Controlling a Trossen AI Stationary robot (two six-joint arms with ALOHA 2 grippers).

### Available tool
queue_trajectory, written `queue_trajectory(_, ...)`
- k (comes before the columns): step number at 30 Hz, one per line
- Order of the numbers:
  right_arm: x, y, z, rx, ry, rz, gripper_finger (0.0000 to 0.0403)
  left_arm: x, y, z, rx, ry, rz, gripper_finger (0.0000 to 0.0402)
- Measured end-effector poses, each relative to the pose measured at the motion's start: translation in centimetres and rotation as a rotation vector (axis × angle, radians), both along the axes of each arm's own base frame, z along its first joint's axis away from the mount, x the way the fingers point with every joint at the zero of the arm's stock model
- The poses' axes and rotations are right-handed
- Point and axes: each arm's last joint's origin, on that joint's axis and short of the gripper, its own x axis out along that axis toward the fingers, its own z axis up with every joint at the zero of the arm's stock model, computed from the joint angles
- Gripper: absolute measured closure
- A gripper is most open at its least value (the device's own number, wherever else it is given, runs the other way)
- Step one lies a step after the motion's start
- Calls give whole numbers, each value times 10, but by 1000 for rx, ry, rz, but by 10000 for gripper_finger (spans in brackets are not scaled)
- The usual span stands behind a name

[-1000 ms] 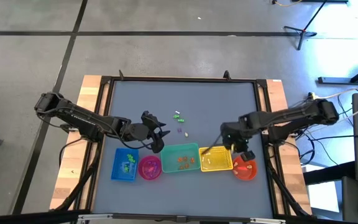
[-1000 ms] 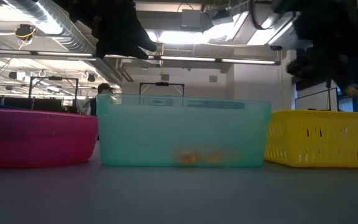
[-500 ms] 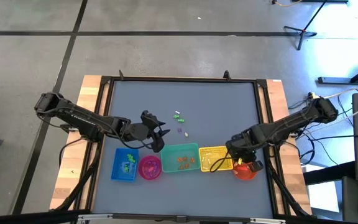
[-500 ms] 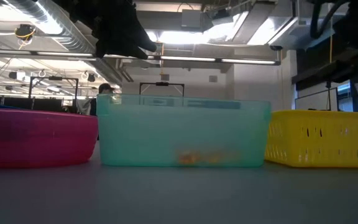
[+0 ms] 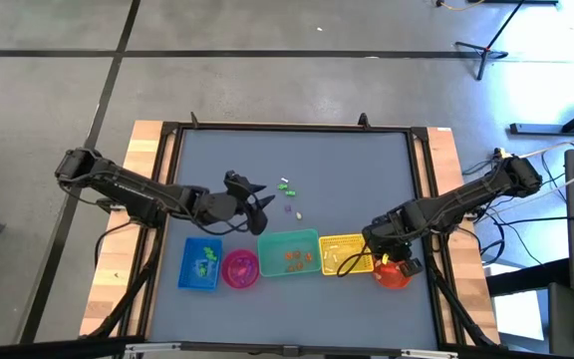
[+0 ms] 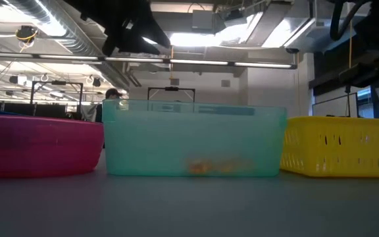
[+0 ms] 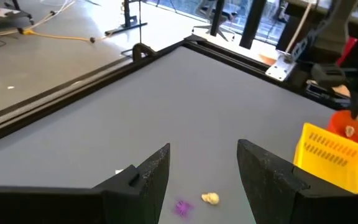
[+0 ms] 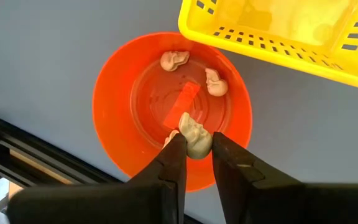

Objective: Sort Halloween decoration
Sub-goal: Put the white skull toy into the orange bin, then put the green skeleton toy into the blue bin

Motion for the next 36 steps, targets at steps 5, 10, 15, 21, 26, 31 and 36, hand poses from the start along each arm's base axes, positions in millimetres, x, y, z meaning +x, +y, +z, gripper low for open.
queue_trajectory(5,0,0,0,0,5,-12,312,3,12,1,-15,-24,47,230)
queue_trajectory(10,0,0,0,-17,-1,-25,253,11,28,0,-65,-70,41,230)
queue_trajectory(15,2,-3,-1,-109,-40,-31,221,22,52,-5,-96,-86,-1,230)
queue_trajectory(21,3,-5,-1,-193,-75,-38,219,40,86,-13,-61,-3,-80,230)
queue_trajectory(26,3,-6,-1,-203,-82,-39,220,57,108,-26,-60,70,-182,230)
queue_trajectory(31,5,-5,-1,-193,-105,-42,221,66,119,-50,-26,188,-266,230)
queue_trajectory(36,7,-4,0,-184,-127,-44,221,70,127,-73,-20,272,-293,230)
